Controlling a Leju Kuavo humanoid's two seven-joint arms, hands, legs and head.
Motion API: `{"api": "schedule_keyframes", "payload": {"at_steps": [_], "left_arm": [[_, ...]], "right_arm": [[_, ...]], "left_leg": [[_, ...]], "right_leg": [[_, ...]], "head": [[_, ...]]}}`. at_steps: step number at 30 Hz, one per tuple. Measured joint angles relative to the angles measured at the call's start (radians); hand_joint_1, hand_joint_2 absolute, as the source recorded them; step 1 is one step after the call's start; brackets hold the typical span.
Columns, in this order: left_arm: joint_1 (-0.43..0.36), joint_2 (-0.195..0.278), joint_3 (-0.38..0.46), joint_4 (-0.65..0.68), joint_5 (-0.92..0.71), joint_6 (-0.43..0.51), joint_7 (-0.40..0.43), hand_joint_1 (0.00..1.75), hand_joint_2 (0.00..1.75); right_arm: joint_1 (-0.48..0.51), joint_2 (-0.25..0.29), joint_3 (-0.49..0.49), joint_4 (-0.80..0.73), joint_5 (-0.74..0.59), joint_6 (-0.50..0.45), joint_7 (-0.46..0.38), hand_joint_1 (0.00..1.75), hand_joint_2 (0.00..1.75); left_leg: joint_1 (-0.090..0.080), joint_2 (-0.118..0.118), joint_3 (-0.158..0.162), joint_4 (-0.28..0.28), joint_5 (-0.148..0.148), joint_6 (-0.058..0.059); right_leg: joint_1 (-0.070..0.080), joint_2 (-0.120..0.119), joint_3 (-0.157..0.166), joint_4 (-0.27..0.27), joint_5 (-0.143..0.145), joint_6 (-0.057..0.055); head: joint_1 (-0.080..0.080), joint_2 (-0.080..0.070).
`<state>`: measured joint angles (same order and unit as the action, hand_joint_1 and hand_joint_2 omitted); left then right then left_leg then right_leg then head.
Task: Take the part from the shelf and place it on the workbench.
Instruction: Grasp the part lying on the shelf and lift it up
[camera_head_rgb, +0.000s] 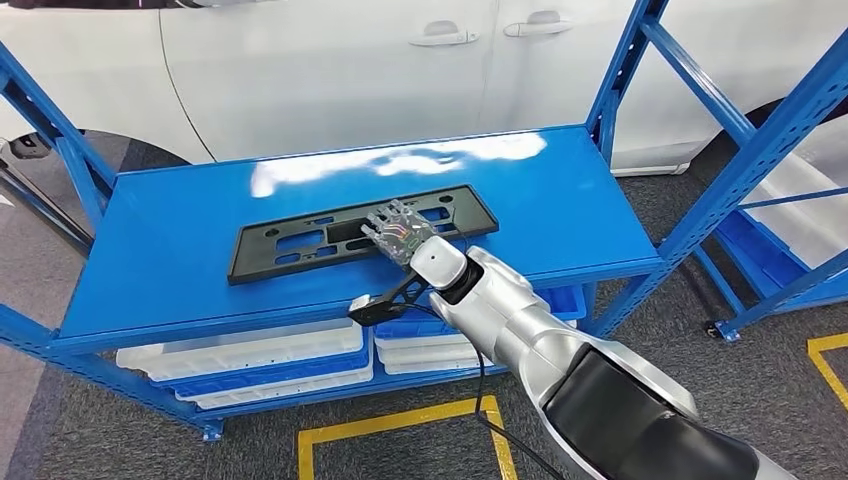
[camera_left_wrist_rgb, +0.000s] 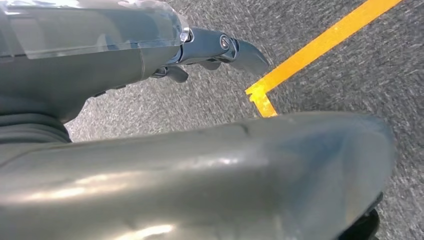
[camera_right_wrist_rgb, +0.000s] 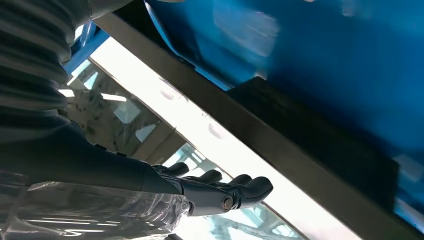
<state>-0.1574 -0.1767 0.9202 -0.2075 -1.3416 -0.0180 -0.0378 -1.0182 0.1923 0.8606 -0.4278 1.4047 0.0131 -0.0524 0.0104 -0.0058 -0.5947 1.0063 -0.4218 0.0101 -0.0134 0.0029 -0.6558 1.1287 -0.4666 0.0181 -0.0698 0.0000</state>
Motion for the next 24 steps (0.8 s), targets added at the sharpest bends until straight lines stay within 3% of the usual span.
{"api": "schedule_keyframes", "payload": {"at_steps": [2, 6, 8, 10, 11, 12, 13, 15, 17, 19, 21, 22, 24], "left_arm": [[-0.001, 0.000, 0.000, 0.000, 0.000, 0.000, 0.000, 0.00, 0.00], [-0.001, 0.000, 0.000, 0.000, 0.000, 0.000, 0.000, 0.00, 0.00], [-0.001, 0.000, 0.000, 0.000, 0.001, 0.000, 0.000, 0.00, 0.00], [0.000, 0.000, 0.000, 0.000, 0.001, 0.000, 0.000, 0.00, 0.00], [0.002, 0.000, 0.000, 0.000, 0.002, 0.000, 0.000, 0.00, 0.00], [0.003, 0.001, 0.000, 0.000, 0.003, 0.000, -0.001, 0.00, 0.00], [0.005, 0.001, 0.000, 0.000, 0.005, 0.001, -0.002, 0.00, 0.00], [0.006, 0.002, 0.000, 0.000, 0.008, 0.001, -0.004, 0.00, 0.00], [0.004, 0.003, 0.000, 0.000, 0.009, 0.002, -0.006, 0.00, 0.00], [0.002, 0.004, 0.000, 0.000, 0.009, 0.001, -0.007, 0.00, 0.00], [0.002, 0.004, 0.000, 0.000, 0.009, 0.001, -0.008, 0.00, 0.00], [0.000, 0.004, 0.000, 0.000, 0.008, 0.001, -0.009, 0.00, 0.00], [-0.003, 0.004, 0.000, 0.000, 0.008, 0.001, -0.010, 0.00, 0.00]], "right_arm": [[-0.005, -0.004, -0.003, 0.006, -0.010, 0.002, 0.003, 0.00, 1.75], [-0.009, -0.015, -0.009, 0.019, -0.019, 0.002, 0.003, 0.00, 1.75], [-0.010, -0.017, -0.012, 0.022, -0.024, 0.002, 0.005, 0.00, 1.75], [-0.010, -0.022, -0.017, 0.029, -0.027, 0.002, 0.007, 0.00, 1.75], [-0.010, -0.026, -0.020, 0.033, -0.029, 0.003, 0.009, 0.00, 1.75], [-0.010, -0.031, -0.023, 0.038, -0.030, 0.003, 0.010, 0.00, 1.75], [-0.010, -0.036, -0.027, 0.042, -0.031, 0.003, 0.013, 0.00, 1.75], [-0.012, -0.047, -0.036, 0.050, -0.035, 0.002, 0.019, 0.00, 1.75], [-0.015, -0.059, -0.045, 0.056, -0.039, 0.002, 0.023, 0.00, 1.75], [-0.017, -0.069, -0.052, 0.063, -0.041, 0.002, 0.024, 0.59, 1.75], [-0.019, -0.076, -0.059, 0.068, -0.042, 0.003, 0.024, 1.40, 1.75], [-0.021, -0.079, -0.062, 0.069, -0.043, 0.003, 0.024, 1.55, 1.75], [-0.024, -0.085, -0.065, 0.072, -0.043, 0.004, 0.024, 1.69, 1.75]], "left_leg": [[-0.003, 0.000, -0.004, 0.009, -0.006, -0.010], [-0.002, 0.000, -0.010, 0.019, -0.017, -0.031], [0.001, 0.001, -0.043, 0.096, -0.064, -0.040], [0.002, 0.001, -0.105, 0.233, -0.127, -0.046], [0.002, 0.001, -0.131, 0.284, -0.141, -0.047], [0.002, 0.001, -0.140, 0.299, -0.135, -0.046], [0.002, 0.001, -0.129, 0.272, -0.110, -0.044], [0.000, 0.001, -0.062, 0.132, -0.038, -0.033], [-0.005, 0.000, -0.011, 0.024, -0.003, -0.022], [-0.009, -0.001, -0.004, 0.006, -0.005, -0.015], [-0.004, 0.000, -0.002, -0.002, 0.000, -0.006], [-0.001, 0.001, 0.000, -0.007, 0.003, 0.000], [0.001, 0.002, 0.002, -0.012, 0.007, 0.008]], "right_leg": [[0.002, -0.001, 0.040, -0.088, 0.026, -0.008], [0.004, 0.000, 0.043, -0.102, 0.029, -0.031], [0.000, 0.000, 0.045, -0.107, 0.032, -0.040], [0.002, 0.000, 0.045, -0.106, 0.031, -0.044], [0.003, 0.000, 0.045, -0.106, 0.031, -0.045], [0.004, 0.000, 0.046, -0.106, 0.030, -0.045], [0.004, 0.001, 0.048, -0.106, 0.029, -0.045], [0.006, 0.003, 0.053, -0.106, 0.027, -0.042], [0.008, 0.004, 0.053, -0.106, 0.026, -0.035], [0.009, 0.005, 0.051, -0.108, 0.028, -0.025], [0.009, 0.004, 0.049, -0.103, 0.021, -0.013], [0.009, 0.003, 0.040, -0.083, 0.006, -0.008], [0.007, 0.003, -0.007, 0.021, -0.050, -0.002]], "head": [[0.000, 0.000], [0.000, 0.000], [0.000, 0.000], [0.000, 0.000], [0.000, 0.000], [0.000, 0.000], [0.000, 0.000], [0.000, 0.000], [0.000, 0.000], [0.000, 0.000], [0.000, 0.000], [0.000, 0.000], [0.000, 0.000]]}}
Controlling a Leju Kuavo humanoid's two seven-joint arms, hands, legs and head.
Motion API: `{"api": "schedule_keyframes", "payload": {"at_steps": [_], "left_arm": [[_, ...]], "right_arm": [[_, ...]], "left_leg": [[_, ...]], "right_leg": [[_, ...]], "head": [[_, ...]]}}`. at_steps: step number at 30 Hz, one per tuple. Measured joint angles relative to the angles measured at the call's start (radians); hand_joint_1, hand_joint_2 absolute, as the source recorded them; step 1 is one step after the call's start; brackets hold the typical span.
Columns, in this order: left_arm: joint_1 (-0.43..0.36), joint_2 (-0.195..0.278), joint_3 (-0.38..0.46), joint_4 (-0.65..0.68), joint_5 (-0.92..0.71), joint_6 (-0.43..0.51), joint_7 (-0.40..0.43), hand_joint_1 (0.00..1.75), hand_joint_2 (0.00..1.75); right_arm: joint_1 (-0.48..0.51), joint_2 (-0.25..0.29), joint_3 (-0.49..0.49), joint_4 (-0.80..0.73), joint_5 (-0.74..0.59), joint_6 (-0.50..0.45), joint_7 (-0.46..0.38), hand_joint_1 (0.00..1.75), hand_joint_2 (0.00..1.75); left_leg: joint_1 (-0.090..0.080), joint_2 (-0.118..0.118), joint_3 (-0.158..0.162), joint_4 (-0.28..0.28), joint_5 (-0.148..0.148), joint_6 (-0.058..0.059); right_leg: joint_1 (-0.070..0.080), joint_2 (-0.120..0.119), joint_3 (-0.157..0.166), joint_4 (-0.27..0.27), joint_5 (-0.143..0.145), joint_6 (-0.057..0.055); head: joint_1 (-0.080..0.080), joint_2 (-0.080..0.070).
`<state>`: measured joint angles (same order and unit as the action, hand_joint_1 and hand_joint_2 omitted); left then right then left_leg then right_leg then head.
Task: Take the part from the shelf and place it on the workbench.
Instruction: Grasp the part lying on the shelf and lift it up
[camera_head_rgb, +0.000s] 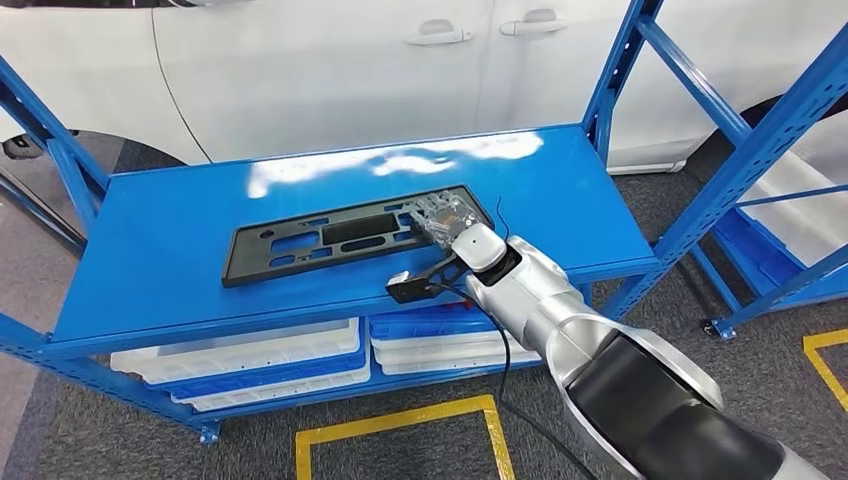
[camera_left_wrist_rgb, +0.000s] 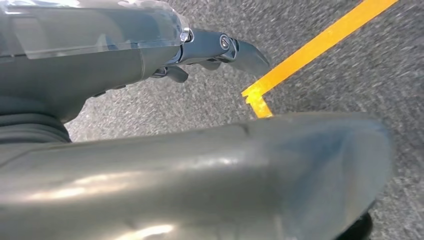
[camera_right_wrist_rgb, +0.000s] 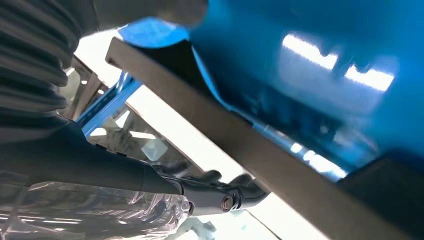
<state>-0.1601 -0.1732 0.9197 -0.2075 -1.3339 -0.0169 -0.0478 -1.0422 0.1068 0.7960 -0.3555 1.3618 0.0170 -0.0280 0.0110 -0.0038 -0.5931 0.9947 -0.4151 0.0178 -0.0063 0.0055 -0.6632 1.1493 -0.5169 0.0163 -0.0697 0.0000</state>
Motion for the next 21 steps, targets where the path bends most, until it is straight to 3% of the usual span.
{"api": "schedule_keyframes", "payload": {"at_steps": [2, 3, 4, 6, 8, 11, 13, 14, 17, 18, 19, 21], "left_arm": [[-0.001, 0.000, 0.000, 0.000, 0.000, 0.000, -0.001, 0.00, 0.00], [-0.001, 0.000, 0.000, 0.000, 0.000, 0.000, -0.001, 0.00, 0.00], [-0.001, 0.000, 0.000, 0.000, 0.000, 0.000, -0.001, 0.00, 0.00], [-0.001, 0.000, 0.000, 0.000, 0.000, 0.000, -0.001, 0.00, 0.00], [-0.002, -0.001, 0.000, 0.000, 0.000, 0.001, -0.001, 0.00, 0.00], [-0.002, 0.000, 0.000, 0.000, 0.000, 0.001, -0.001, 0.00, 0.00], [-0.002, 0.000, 0.000, 0.000, 0.000, 0.001, -0.002, 0.00, 0.00], [-0.002, 0.000, 0.000, 0.000, 0.000, 0.001, -0.002, 0.00, 0.00], [-0.001, 0.000, 0.000, 0.000, 0.000, 0.002, -0.002, 0.00, 0.00], [0.000, 0.000, 0.000, 0.000, 0.001, 0.002, -0.002, 0.00, 0.00], [0.001, 0.000, 0.000, 0.000, 0.001, 0.002, -0.002, 0.00, 0.00], [0.001, 0.000, 0.000, 0.000, 0.002, 0.002, -0.003, 0.00, 0.00]], "right_arm": [[0.002, -0.005, -0.002, 0.004, 0.001, 0.002, -0.001, 1.69, 1.75], [0.002, -0.007, -0.002, 0.007, 0.002, 0.003, -0.002, 1.69, 1.75], [0.002, -0.009, -0.003, 0.009, 0.002, 0.003, -0.003, 1.69, 1.75], [-0.001, -0.011, -0.005, 0.010, 0.002, 0.003, -0.003, 1.69, 1.75], [-0.005, -0.011, -0.007, 0.010, 0.002, 0.002, -0.003, 1.69, 1.75], [-0.010, -0.011, -0.009, 0.011, 0.003, 0.000, -0.003, 1.69, 1.75], [-0.019, -0.010, -0.010, 0.011, 0.003, 0.000, -0.003, 1.71, 1.75], [-0.023, -0.010, -0.010, 0.011, 0.003, 0.000, -0.002, 1.73, 1.75], [-0.023, -0.010, -0.010, 0.011, 0.004, 0.001, -0.003, 1.75, 1.75], [-0.022, -0.010, -0.010, 0.011, 0.005, 0.001, -0.004, 1.75, 1.75], [-0.022, -0.010, -0.010, 0.012, 0.005, 0.001, -0.004, 1.75, 1.75], [-0.024, -0.010, -0.011, 0.012, 0.007, 0.000, -0.006, 1.75, 1.75]], "left_leg": [[0.000, 0.000, -0.001, 0.001, 0.000, 0.002], [0.000, 0.000, -0.001, 0.003, -0.001, 0.001], [0.000, -0.001, -0.001, 0.005, -0.002, 0.001], [0.000, -0.002, -0.002, 0.014, -0.008, -0.005], [-0.003, -0.003, -0.006, 0.025, -0.015, -0.015], [-0.005, -0.004, -0.008, 0.027, -0.017, -0.028], [-0.003, -0.003, -0.015, 0.047, -0.034, -0.038], [-0.001, -0.002, -0.031, 0.085, -0.058, -0.043], [0.002, -0.001, -0.115, 0.277, -0.148, -0.052], [0.002, -0.001, -0.132, 0.313, -0.155, -0.053], [0.002, -0.001, -0.130, 0.311, -0.143, -0.052], [0.002, -0.001, -0.071, 0.191, -0.073, -0.045]], "right_leg": [[-0.002, 0.000, -0.064, 0.128, -0.047, 0.004], [-0.003, 0.000, -0.078, 0.154, -0.046, 0.006], [-0.005, 0.000, -0.073, 0.139, -0.026, 0.007], [-0.010, -0.002, -0.013, 0.010, 0.041, 0.007], [-0.009, -0.002, 0.035, -0.095, 0.077, 0.000], [-0.005, -0.001, 0.041, -0.111, 0.079, -0.016], [-0.007, -0.003, 0.044, -0.116, 0.082, -0.028], [-0.009, -0.005, 0.045, -0.118, 0.084, -0.033], [-0.008, -0.006, 0.045, -0.119, 0.084, -0.039], [-0.007, -0.006, 0.045, -0.119, 0.084, -0.039], [-0.007, -0.006, 0.046, -0.119, 0.084, -0.039], [-0.006, -0.005, 0.050, -0.119, 0.083, -0.037]], "head": [[0.000, 0.000], [0.000, 0.000], [0.000, 0.000], [0.000, 0.000], [0.000, 0.000], [0.000, 0.000], [0.000, 0.000], [0.000, 0.000], [0.000, 0.000], [0.000, 0.000], [0.000, 0.000], [0.000, 0.000]]}}
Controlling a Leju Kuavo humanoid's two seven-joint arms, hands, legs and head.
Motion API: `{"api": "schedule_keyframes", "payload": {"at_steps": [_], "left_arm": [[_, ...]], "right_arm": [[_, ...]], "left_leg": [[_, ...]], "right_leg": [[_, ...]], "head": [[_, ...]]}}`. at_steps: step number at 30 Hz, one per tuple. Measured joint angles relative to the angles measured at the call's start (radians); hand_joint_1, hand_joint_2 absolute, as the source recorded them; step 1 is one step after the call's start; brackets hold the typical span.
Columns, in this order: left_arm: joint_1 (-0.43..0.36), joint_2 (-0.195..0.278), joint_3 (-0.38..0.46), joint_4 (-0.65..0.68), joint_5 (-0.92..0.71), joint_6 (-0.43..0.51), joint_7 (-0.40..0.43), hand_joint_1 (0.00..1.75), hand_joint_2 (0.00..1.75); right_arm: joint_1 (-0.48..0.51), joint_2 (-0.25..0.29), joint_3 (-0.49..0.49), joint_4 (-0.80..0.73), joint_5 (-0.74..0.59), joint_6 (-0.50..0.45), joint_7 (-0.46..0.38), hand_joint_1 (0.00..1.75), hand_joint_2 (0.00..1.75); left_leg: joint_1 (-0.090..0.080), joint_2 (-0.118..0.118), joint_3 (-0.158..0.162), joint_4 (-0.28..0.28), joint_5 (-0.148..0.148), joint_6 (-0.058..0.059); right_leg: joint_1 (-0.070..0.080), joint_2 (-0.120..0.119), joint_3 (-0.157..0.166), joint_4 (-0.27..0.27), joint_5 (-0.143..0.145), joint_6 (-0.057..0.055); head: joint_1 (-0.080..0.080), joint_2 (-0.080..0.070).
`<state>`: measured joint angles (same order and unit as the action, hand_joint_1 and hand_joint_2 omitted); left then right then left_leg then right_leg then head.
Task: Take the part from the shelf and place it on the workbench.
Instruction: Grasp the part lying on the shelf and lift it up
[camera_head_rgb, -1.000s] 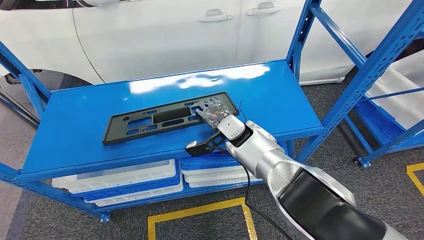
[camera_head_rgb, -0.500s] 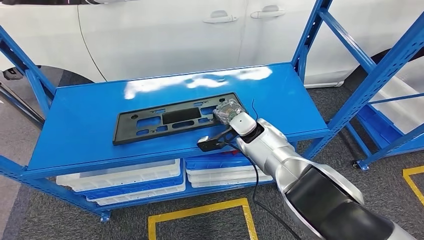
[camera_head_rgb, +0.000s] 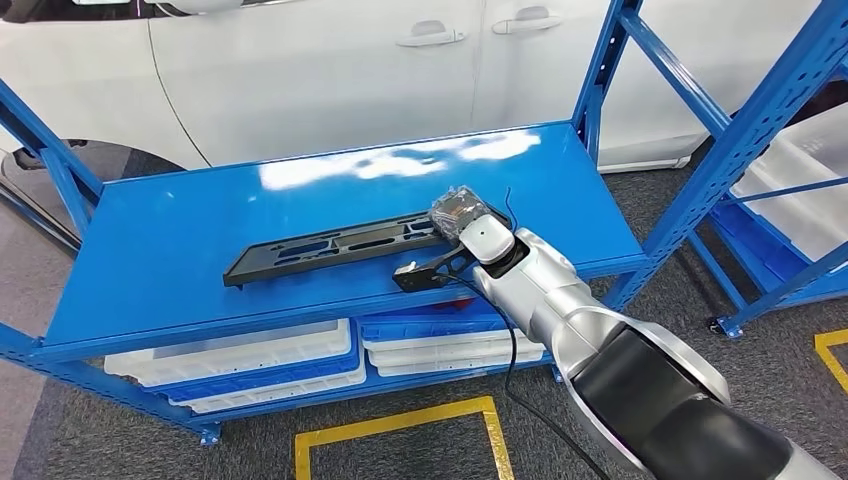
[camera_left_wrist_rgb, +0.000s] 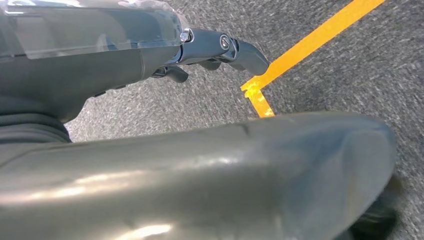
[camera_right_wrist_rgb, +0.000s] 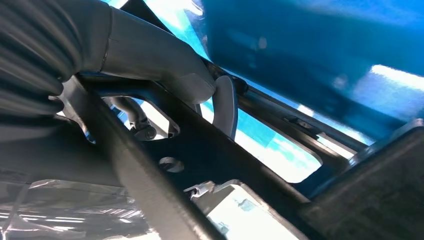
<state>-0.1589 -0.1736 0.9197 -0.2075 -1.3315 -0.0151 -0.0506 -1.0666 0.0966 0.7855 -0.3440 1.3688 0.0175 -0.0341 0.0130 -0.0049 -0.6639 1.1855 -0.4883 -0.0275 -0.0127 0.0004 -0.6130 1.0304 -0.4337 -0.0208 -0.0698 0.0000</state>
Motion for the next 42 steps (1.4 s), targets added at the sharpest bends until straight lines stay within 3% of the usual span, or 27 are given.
{"api": "schedule_keyframes", "payload": {"at_steps": [2, 3, 7, 9, 11, 12, 13, 14, 16, 18, 21, 23, 26, 27, 28, 29, 32, 34, 37, 39, 42], "left_arm": [[-0.001, 0.000, 0.000, 0.000, 0.000, 0.000, -0.002, 0.00, 0.00], [-0.001, 0.000, 0.000, 0.000, 0.001, 0.001, -0.004, 0.00, 0.00], [0.002, 0.000, 0.000, 0.000, 0.001, 0.003, -0.008, 0.00, 0.00], [0.002, -0.001, 0.000, 0.000, 0.002, 0.003, -0.011, 0.00, 0.00], [0.002, -0.001, 0.000, 0.000, 0.002, 0.003, -0.012, 0.00, 0.00], [0.002, -0.001, 0.000, 0.000, 0.002, 0.002, -0.012, 0.00, 0.00], [0.003, -0.001, 0.000, 0.000, 0.002, 0.001, -0.012, 0.00, 0.00], [0.002, -0.001, 0.000, 0.000, 0.001, 0.000, -0.012, 0.00, 0.00], [0.002, -0.002, 0.000, 0.000, 0.001, -0.003, -0.012, 0.00, 0.00], [0.000, -0.002, -0.001, 0.000, 0.000, -0.005, -0.012, 0.00, 0.00], [-0.002, -0.002, -0.001, 0.000, -0.001, -0.006, -0.013, 0.00, 0.00], [-0.001, -0.001, -0.001, 0.000, -0.001, -0.006, -0.013, 0.00, 0.00], [0.000, -0.001, -0.001, 0.000, -0.001, -0.006, -0.013, 0.00, 0.00], [0.001, -0.001, -0.001, 0.000, -0.001, -0.006, -0.013, 0.00, 0.00], [0.002, -0.001, -0.001, 0.000, -0.001, -0.006, -0.013, 0.00, 0.00], [0.003, -0.001, -0.001, 0.000, -0.001, -0.006, -0.013, 0.00, 0.00], [0.001, -0.001, -0.001, 0.000, -0.001, -0.006, -0.013, 0.00, 0.00], [0.001, -0.001, -0.001, 0.000, -0.002, -0.007, -0.015, 0.00, 0.00], [0.002, -0.001, -0.001, 0.000, -0.002, -0.009, -0.021, 0.00, 0.00], [0.000, -0.002, -0.001, 0.000, -0.001, -0.010, -0.027, 0.00, 0.00], [0.000, -0.003, -0.001, 0.000, 0.003, -0.010, -0.032, 0.00, 0.00]], "right_arm": [[-0.003, 0.000, 0.000, 0.000, 0.003, 0.000, -0.003, 1.75, 1.75], [-0.004, 0.000, -0.001, 0.000, 0.004, -0.001, -0.004, 1.75, 1.75], [-0.005, -0.001, -0.004, 0.000, 0.012, -0.002, -0.012, 1.75, 1.75], [-0.004, -0.002, -0.006, 0.000, 0.012, -0.002, -0.016, 1.75, 1.75], [0.001, -0.002, -0.010, 0.001, 0.000, -0.004, -0.030, 1.75, 1.75], [0.004, -0.002, -0.015, 0.001, -0.015, -0.006, -0.044, 1.75, 1.75], [0.006, -0.003, -0.023, 0.001, -0.035, -0.011, -0.065, 1.75, 1.75], [0.006, -0.004, -0.034, 0.000, -0.059, -0.016, -0.091, 1.75, 1.75], [0.004, -0.005, -0.063, -0.009, -0.115, -0.026, -0.156, 1.75, 1.75], [0.005, -0.003, -0.092, -0.024, -0.155, -0.033, -0.207, 1.75, 1.75], [0.008, 0.000, -0.119, -0.039, -0.170, -0.035, -0.227, 1.75, 1.75], [0.008, 0.001, -0.128, -0.047, -0.172, -0.035, -0.229, 1.75, 1.75], [0.015, 0.003, -0.135, -0.050, -0.173, -0.034, -0.229, 1.75, 1.75], [0.019, 0.003, -0.136, -0.050, -0.173, -0.034, -0.229, 1.75, 1.75], [0.024, 0.003, -0.137, -0.050, -0.173, -0.034, -0.229, 1.75, 1.75], [0.027, 0.003, -0.138, -0.051, -0.173, -0.034, -0.229, 1.75, 1.75], [0.028, 0.003, -0.144, -0.056, -0.186, -0.034, -0.241, 1.75, 1.75], [0.031, 0.003, -0.156, -0.071, -0.239, -0.018, -0.294, 1.75, 1.75], [0.055, 0.001, -0.189, -0.138, -0.407, 0.068, -0.432, 1.75, 1.75], [0.081, -0.007, -0.220, -0.226, -0.568, 0.162, -0.515, 1.75, 1.75], [0.143, -0.029, -0.271, -0.396, -0.821, 0.310, -0.589, 1.75, 1.75]], "left_leg": [[-0.004, 0.000, 0.064, -0.130, 0.044, 0.010], [-0.006, -0.001, 0.077, -0.159, 0.048, 0.014], [-0.006, 0.001, 0.082, -0.180, 0.056, 0.035], [-0.002, 0.003, 0.083, -0.188, 0.063, 0.045], [-0.003, 0.003, 0.080, -0.188, 0.064, 0.048], [-0.004, 0.003, 0.080, -0.187, 0.064, 0.048], [-0.004, 0.003, 0.080, -0.186, 0.063, 0.048], [-0.003, 0.002, 0.081, -0.185, 0.062, 0.046], [-0.004, 0.002, 0.082, -0.178, 0.056, 0.040], [-0.007, 0.002, 0.078, -0.169, 0.050, 0.031], [-0.009, 0.001, 0.073, -0.167, 0.048, 0.017], [-0.007, 0.001, 0.060, -0.136, 0.024, 0.007], [-0.003, 0.002, -0.024, 0.046, -0.065, -0.006], [-0.002, 0.002, -0.050, 0.100, -0.082, -0.008], [-0.002, 0.002, -0.060, 0.120, -0.079, -0.008], [-0.002, 0.002, -0.052, 0.098, -0.056, -0.006], [-0.004, 0.002, 0.043, -0.106, 0.040, 0.008], [-0.008, 0.001, 0.073, -0.170, 0.054, 0.017], [-0.006, 0.001, 0.074, -0.181, 0.060, 0.031], [0.000, 0.002, 0.078, -0.191, 0.067, 0.042], [-0.001, 0.000, 0.077, -0.191, 0.067, 0.048]], "right_leg": [[0.002, 0.001, 0.001, 0.000, 0.000, 0.007], [0.003, 0.002, 0.000, -0.001, 0.001, 0.012], [0.001, 0.003, -0.006, 0.005, -0.004, 0.035], [0.000, 0.003, -0.042, 0.086, -0.055, 0.041], [0.000, 0.003, -0.105, 0.220, -0.115, 0.045], [-0.001, 0.002, -0.127, 0.264, -0.126, 0.046], [-0.001, 0.002, -0.132, 0.273, -0.118, 0.047], [-0.001, 0.002, -0.117, 0.243, -0.093, 0.047], [-0.001, 0.002, -0.051, 0.107, -0.027, 0.042], [0.001, 0.001, -0.010, 0.015, 0.002, 0.033], [0.004, 0.000, -0.009, 0.002, 0.003, 0.017], [0.000, -0.003, -0.007, -0.004, 0.007, 0.006], [0.000, -0.004, -0.007, -0.007, 0.008, -0.002], [0.001, -0.004, -0.008, -0.007, 0.008, -0.003], [0.002, -0.004, -0.007, -0.007, 0.007, -0.003], [0.002, -0.003, -0.006, -0.006, 0.007, -0.003], [0.005, 0.000, -0.001, -0.006, 0.005, 0.002], [0.007, 0.001, -0.002, -0.008, 0.006, 0.010], [0.009, 0.002, -0.006, -0.008, 0.005, 0.027], [0.009, 0.002, -0.032, 0.050, -0.035, 0.035], [0.006, 0.002, -0.121, 0.245, -0.121, 0.042]], "head": [[0.000, 0.000], [0.000, 0.000], [0.000, 0.000], [0.000, 0.000], [0.000, 0.000], [0.000, 0.000], [0.000, 0.000], [0.000, 0.000], [0.000, 0.000], [0.000, 0.000], [0.000, 0.000], [0.000, 0.000], [0.000, 0.000], [0.000, 0.000], [0.000, 0.000], [0.000, 0.000], [0.000, 0.000], [0.000, 0.000], [0.000, 0.000], [0.000, 0.000], [0.000, 0.000]]}}
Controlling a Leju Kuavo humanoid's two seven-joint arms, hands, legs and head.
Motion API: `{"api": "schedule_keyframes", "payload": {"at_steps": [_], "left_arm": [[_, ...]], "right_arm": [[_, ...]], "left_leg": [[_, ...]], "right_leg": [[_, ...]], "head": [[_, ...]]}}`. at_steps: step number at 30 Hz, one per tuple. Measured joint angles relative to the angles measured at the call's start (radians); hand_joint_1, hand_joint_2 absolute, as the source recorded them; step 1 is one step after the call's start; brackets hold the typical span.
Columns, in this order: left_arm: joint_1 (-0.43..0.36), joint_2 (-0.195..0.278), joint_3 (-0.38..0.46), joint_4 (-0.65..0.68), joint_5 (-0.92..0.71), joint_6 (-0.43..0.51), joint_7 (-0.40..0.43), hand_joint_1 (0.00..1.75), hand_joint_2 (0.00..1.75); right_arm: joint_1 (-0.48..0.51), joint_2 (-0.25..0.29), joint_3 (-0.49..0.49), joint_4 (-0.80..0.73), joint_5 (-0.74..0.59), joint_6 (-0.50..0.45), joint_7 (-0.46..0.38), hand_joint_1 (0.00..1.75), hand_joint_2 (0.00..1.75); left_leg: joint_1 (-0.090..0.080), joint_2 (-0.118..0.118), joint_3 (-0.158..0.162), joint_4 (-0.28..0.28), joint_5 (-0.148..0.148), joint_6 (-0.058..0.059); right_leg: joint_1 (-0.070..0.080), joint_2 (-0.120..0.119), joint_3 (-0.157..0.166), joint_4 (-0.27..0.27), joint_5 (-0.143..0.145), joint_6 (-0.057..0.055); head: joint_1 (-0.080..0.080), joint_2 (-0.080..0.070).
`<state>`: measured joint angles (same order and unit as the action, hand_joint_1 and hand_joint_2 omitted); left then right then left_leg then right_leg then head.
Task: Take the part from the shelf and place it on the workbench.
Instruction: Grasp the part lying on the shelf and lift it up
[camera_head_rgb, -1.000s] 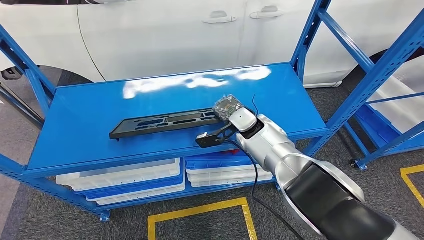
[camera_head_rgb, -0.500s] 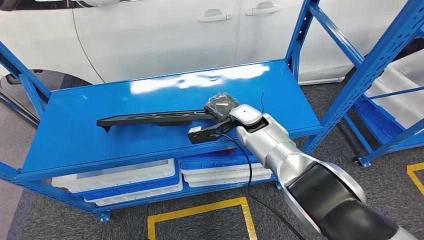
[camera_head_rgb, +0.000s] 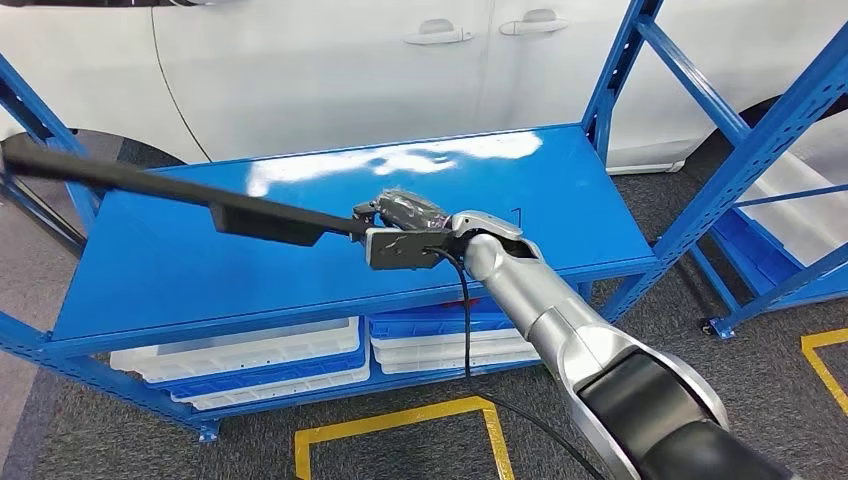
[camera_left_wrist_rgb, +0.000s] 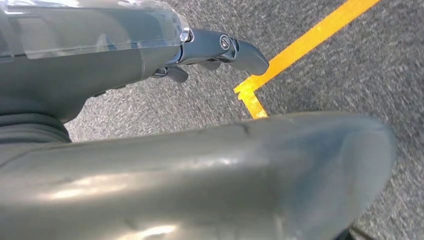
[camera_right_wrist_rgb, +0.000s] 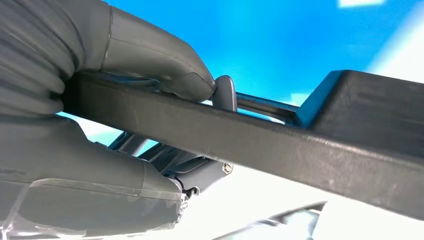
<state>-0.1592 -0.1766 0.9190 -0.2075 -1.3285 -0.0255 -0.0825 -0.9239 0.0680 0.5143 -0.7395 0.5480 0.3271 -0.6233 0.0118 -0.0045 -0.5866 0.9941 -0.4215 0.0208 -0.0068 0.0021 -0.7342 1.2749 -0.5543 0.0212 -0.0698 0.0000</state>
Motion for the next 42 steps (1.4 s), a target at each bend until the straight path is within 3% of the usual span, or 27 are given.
{"api": "schedule_keyframes", "payload": {"at_steps": [1, 2, 4, 6, 8, 11, 13, 15, 16, 17, 18, 20, 21, 23, 25, 27, 30, 32, 34, 36, 38, 42], "left_arm": [[0.001, 0.000, 0.000, 0.000, 0.002, 0.001, 0.000, 0.00, 0.00], [0.001, -0.001, 0.000, 0.000, 0.003, 0.002, 0.000, 0.00, 0.00], [0.003, -0.002, 0.000, 0.000, 0.006, 0.006, 0.000, 0.00, 0.00], [0.002, -0.004, 0.000, 0.000, 0.010, 0.011, 0.000, 0.00, 0.00], [0.002, -0.005, 0.001, 0.001, 0.015, 0.015, -0.002, 0.00, 0.00], [0.002, -0.005, 0.001, 0.001, 0.020, 0.019, -0.008, 0.00, 0.00], [0.001, -0.005, 0.001, 0.001, 0.022, 0.020, -0.011, 0.00, 0.00], [0.002, -0.005, 0.001, 0.001, 0.024, 0.022, -0.012, 0.00, 0.00], [0.003, -0.005, 0.001, 0.001, 0.025, 0.023, -0.012, 0.00, 0.00], [0.003, -0.005, 0.001, 0.001, 0.026, 0.024, -0.012, 0.00, 0.00], [0.003, -0.005, 0.002, 0.001, 0.026, 0.025, -0.012, 0.00, 0.00], [0.001, -0.005, 0.002, 0.001, 0.026, 0.026, -0.012, 0.00, 0.00], [0.000, -0.005, 0.002, 0.001, 0.026, 0.027, -0.012, 0.00, 0.00], [-0.001, -0.005, 0.002, 0.001, 0.028, 0.033, -0.011, 0.00, 0.00], [0.001, -0.006, 0.003, 0.001, 0.031, 0.046, -0.015, 0.00, 0.87], [0.002, -0.010, 0.003, 0.001, 0.035, 0.062, -0.026, 0.00, 1.75], [0.001, -0.017, 0.004, 0.001, 0.036, 0.084, -0.040, 0.00, 1.75], [0.002, -0.020, 0.004, 0.001, 0.034, 0.096, -0.042, 0.00, 1.75], [0.002, -0.022, 0.004, 0.001, 0.030, 0.108, -0.042, 0.00, 1.75], [0.001, -0.025, 0.003, 0.001, 0.027, 0.121, -0.043, 0.00, 1.75], [-0.002, -0.028, 0.003, 0.001, 0.031, 0.130, -0.047, 0.00, 1.75], [-0.007, -0.030, 0.004, 0.001, 0.044, 0.125, -0.053, 0.00, 1.75]], "right_arm": [[0.028, -0.008, -0.015, -0.061, -0.074, 0.044, -0.013, 1.75, 1.75], [0.056, -0.016, -0.030, -0.124, -0.146, 0.086, -0.023, 1.75, 1.75], [0.109, -0.031, -0.056, -0.245, -0.275, 0.162, -0.034, 1.75, 1.75], [0.160, -0.039, -0.077, -0.360, -0.403, 0.241, -0.046, 1.75, 1.75], [0.217, -0.041, -0.091, -0.462, -0.517, 0.317, -0.061, 1.75, 1.75], [0.289, -0.042, -0.101, -0.588, -0.624, 0.384, -0.071, 1.75, 1.75], [0.318, -0.042, -0.107, -0.650, -0.677, 0.418, -0.071, 1.75, 1.75], [0.345, -0.042, -0.112, -0.696, -0.726, 0.450, -0.070, 1.75, 1.75], [0.357, -0.042, -0.115, -0.714, -0.742, 0.460, -0.069, 1.75, 1.75], [0.366, -0.042, -0.117, -0.729, -0.754, 0.467, -0.068, 1.75, 1.75], [0.373, -0.042, -0.119, -0.743, -0.760, 0.471, -0.067, 1.75, 1.75], [0.380, -0.042, -0.121, -0.766, -0.767, 0.477, -0.063, 1.75, 1.75], [0.383, -0.042, -0.122, -0.776, -0.774, 0.483, -0.059, 1.75, 1.75], [0.393, -0.042, -0.123, -0.793, -0.799, 0.498, -0.050, 1.75, 1.75], [0.412, -0.040, -0.123, -0.811, -0.824, 0.512, -0.041, 1.75, 1.75], [0.441, -0.037, -0.120, -0.827, -0.832, 0.517, -0.040, 1.75, 1.75], [0.510, -0.036, -0.103, -0.834, -0.809, 0.514, -0.055, 1.75, 1.75], [0.559, -0.036, -0.087, -0.834, -0.787, 0.509, -0.065, 1.75, 1.75], [0.599, -0.036, -0.070, -0.834, -0.767, 0.503, -0.068, 1.75, 1.75], [0.632, -0.036, -0.057, -0.835, -0.751, 0.498, -0.070, 1.75, 1.75], [0.656, -0.037, -0.049, -0.836, -0.742, 0.497, -0.071, 1.75, 1.75], [0.685, -0.042, -0.041, -0.837, -0.737, 0.509, -0.072, 1.75, 1.75]], "left_leg": [[0.000, -0.002, 0.000, 0.001, -0.001, 0.001], [0.000, -0.005, 0.001, 0.003, -0.003, 0.000], [0.000, -0.010, 0.002, 0.011, -0.010, -0.004], [-0.004, -0.011, 0.000, 0.021, -0.019, -0.013], [-0.006, -0.011, -0.002, 0.024, -0.024, -0.022], [-0.005, -0.008, -0.003, 0.037, -0.041, -0.037], [-0.002, -0.004, -0.039, 0.124, -0.095, -0.047], [0.000, -0.002, -0.100, 0.261, -0.156, -0.053], [0.000, -0.002, -0.120, 0.303, -0.166, -0.055], [0.000, -0.002, -0.122, 0.307, -0.156, -0.055], [0.000, -0.002, -0.103, 0.268, -0.127, -0.052], [-0.002, -0.001, -0.030, 0.119, -0.060, -0.041], [-0.005, -0.001, -0.001, 0.059, -0.040, -0.035], [-0.010, -0.002, 0.019, 0.016, -0.034, -0.026], [-0.008, -0.003, 0.020, 0.009, -0.026, -0.017], [-0.003, -0.002, 0.025, -0.004, -0.017, -0.005], [-0.002, -0.002, 0.024, -0.009, -0.012, 0.002], [-0.002, -0.002, 0.022, -0.007, -0.013, 0.002], [-0.002, -0.003, 0.020, -0.002, -0.015, 0.000], [-0.002, -0.004, 0.020, 0.007, -0.021, -0.006], [-0.005, -0.004, 0.016, 0.018, -0.029, -0.015], [-0.007, -0.003, 0.013, 0.025, -0.039, -0.037]], "right_leg": [[-0.001, 0.000, -0.017, 0.032, -0.004, 0.001], [-0.003, 0.000, -0.015, 0.024, 0.013, 0.002], [-0.005, -0.001, 0.043, -0.103, 0.082, -0.002], [-0.002, -0.001, 0.097, -0.221, 0.124, -0.010], [0.004, -0.001, 0.106, -0.244, 0.125, -0.018], [-0.001, -0.001, 0.111, -0.251, 0.127, -0.033], [-0.005, -0.002, 0.114, -0.255, 0.128, -0.041], [-0.005, -0.003, 0.114, -0.254, 0.127, -0.044], [-0.004, -0.003, 0.114, -0.254, 0.127, -0.045], [-0.004, -0.002, 0.115, -0.253, 0.126, -0.045], [-0.004, -0.001, 0.116, -0.253, 0.126, -0.045], [-0.003, 0.002, 0.119, -0.252, 0.125, -0.042], [-0.001, 0.003, 0.120, -0.253, 0.125, -0.038], [0.000, 0.002, 0.120, -0.254, 0.127, -0.028], [0.000, 0.002, 0.121, -0.257, 0.129, -0.015], [0.000, 0.001, 0.110, -0.225, 0.102, -0.006], [-0.001, 0.001, 0.032, -0.048, 0.007, 0.002], [-0.002, 0.001, -0.006, 0.033, -0.019, 0.005], [-0.005, 0.000, 0.015, -0.007, 0.015, 0.006], [-0.009, -0.001, 0.085, -0.142, 0.075, 0.004], [-0.008, -0.001, 0.131, -0.236, 0.103, -0.005], [-0.006, 0.001, 0.134, -0.249, 0.106, -0.029]], "head": [[0.000, 0.000], [0.000, 0.000], [0.000, 0.000], [0.000, 0.000], [0.000, 0.000], [0.000, 0.000], [0.000, 0.000], [0.000, 0.000], [0.000, 0.000], [0.000, 0.000], [0.000, 0.000], [0.000, 0.000], [0.000, 0.000], [0.000, 0.000], [0.000, 0.000], [0.000, 0.000], [0.000, 0.000], [0.000, 0.000], [0.000, 0.000], [0.000, 0.000], [0.000, 0.000], [0.000, 0.000]]}}
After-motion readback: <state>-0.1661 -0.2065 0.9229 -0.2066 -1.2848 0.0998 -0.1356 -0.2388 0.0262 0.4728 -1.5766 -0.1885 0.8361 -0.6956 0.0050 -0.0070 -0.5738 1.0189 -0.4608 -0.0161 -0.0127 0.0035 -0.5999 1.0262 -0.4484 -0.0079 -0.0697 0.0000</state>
